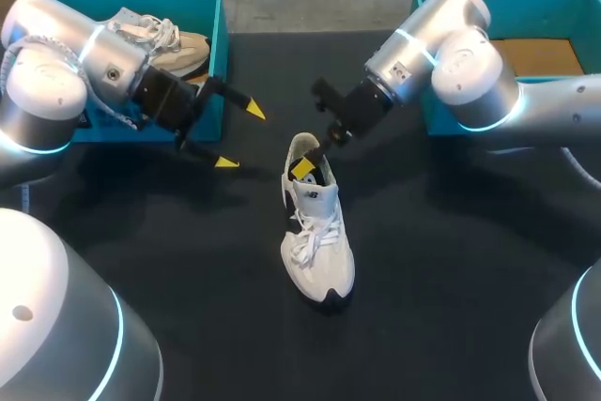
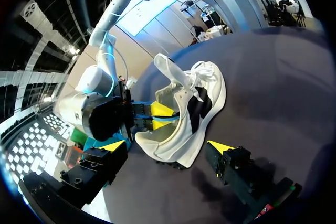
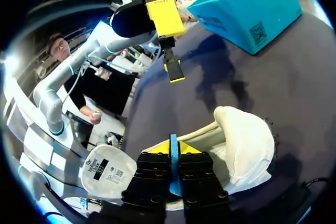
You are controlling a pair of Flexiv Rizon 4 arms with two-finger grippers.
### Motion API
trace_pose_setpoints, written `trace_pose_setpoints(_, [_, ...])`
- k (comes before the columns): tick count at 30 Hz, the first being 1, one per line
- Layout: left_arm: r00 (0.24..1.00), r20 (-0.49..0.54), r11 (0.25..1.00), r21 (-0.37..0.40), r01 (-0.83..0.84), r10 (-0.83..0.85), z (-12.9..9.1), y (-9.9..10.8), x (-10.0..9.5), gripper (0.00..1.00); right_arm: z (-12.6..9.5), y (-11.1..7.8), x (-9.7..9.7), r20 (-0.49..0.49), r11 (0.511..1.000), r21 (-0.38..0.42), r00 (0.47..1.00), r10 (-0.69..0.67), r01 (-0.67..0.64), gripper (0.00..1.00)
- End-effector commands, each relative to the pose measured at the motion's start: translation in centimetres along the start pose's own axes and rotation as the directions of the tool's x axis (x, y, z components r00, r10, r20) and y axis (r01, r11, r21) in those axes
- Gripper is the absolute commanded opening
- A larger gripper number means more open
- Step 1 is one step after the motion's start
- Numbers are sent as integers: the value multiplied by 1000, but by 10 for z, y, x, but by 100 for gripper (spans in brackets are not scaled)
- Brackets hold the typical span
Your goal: Take the shoe out of the shoebox, open the shoe tongue, remove and reinsert the insole, then place the shoe into the shoebox
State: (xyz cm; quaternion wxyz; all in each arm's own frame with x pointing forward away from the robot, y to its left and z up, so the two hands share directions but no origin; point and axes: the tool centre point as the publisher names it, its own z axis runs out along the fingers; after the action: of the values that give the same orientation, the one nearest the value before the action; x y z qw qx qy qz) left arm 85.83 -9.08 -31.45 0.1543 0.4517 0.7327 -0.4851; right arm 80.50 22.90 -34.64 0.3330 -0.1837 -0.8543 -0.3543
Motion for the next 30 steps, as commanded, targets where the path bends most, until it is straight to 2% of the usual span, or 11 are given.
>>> trace_pose_setpoints(1, [1000,0,1000,1,-1,1,1,1,0,100,1,4,5,23,1000,-8,1000,-13,14,24])
trace_pose_setpoints(8, [1000,1,1000,2,0,0,1,2,0,100,-2,12,13,47,999,-20,998,-35,36,24])
trace_pose_setpoints(13, [1000,1,1000,4,2,-2,0,3,1,100,-3,16,16,68,998,-25,997,-48,50,31])
trace_pose_setpoints(19, [1000,1,1000,2,6,-6,-2,3,2,100,-10,25,21,96,997,-29,993,-66,69,35])
trace_pose_setpoints(30, [1000,-1,1000,8,11,-11,0,3,3,100,-17,30,22,134,994,-54,987,-91,98,36])
